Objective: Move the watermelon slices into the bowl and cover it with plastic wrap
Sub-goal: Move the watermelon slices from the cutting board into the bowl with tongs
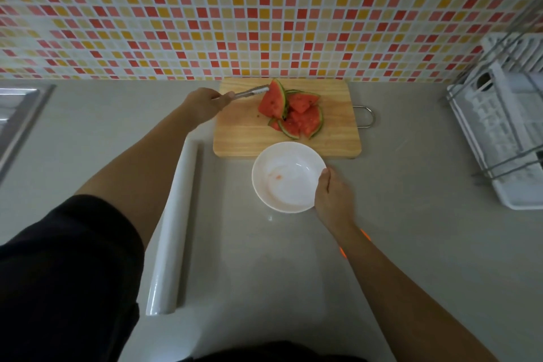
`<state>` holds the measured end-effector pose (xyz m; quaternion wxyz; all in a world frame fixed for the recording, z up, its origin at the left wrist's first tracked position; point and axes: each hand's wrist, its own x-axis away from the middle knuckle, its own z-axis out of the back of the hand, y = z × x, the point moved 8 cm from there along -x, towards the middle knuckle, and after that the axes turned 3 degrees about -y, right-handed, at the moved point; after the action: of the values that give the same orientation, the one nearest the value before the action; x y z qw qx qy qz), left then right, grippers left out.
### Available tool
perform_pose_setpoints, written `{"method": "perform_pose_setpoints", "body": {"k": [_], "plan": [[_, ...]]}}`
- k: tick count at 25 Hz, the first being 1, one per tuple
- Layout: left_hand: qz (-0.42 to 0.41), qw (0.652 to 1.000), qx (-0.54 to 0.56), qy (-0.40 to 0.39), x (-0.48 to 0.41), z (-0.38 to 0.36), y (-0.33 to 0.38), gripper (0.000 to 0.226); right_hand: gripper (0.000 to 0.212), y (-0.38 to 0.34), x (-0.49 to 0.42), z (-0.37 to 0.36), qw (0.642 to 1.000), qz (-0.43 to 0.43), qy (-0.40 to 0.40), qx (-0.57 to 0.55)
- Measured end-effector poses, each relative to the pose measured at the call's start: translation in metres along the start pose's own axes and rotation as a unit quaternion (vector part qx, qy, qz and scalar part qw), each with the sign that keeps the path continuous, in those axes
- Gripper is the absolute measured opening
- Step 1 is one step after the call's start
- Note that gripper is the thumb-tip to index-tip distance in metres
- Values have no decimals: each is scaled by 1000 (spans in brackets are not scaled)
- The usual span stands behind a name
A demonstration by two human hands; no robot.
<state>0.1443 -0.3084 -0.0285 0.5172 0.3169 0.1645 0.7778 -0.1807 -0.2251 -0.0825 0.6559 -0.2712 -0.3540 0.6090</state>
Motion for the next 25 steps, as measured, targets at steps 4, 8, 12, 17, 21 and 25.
{"method": "perform_pose_setpoints", "body": {"k": [4, 8, 12, 17, 21, 25], "plan": [[9, 999, 12, -45, -12, -1, -16, 57, 30, -1, 0, -1, 1000, 1, -2, -5], [-7, 994, 52, -99, -22, -12, -12, 51, 31, 0, 1, 0, 1000, 9, 3, -2], [-20, 986, 70, -151, -28, -28, -4, 47, 31, 0, -1, -1, 1000, 6, 4, -1], [20, 966, 176, -189, -25, -24, -18, 40, 30, -1, -1, -1, 1000, 3, 0, -6], [13, 955, 203, -216, -17, -28, -16, 30, 31, -1, 0, -1, 1000, 2, 3, 2], [20, 944, 236, -232, -12, -43, -16, 27, 30, -2, 1, 0, 1000, -2, 3, 4]]}}
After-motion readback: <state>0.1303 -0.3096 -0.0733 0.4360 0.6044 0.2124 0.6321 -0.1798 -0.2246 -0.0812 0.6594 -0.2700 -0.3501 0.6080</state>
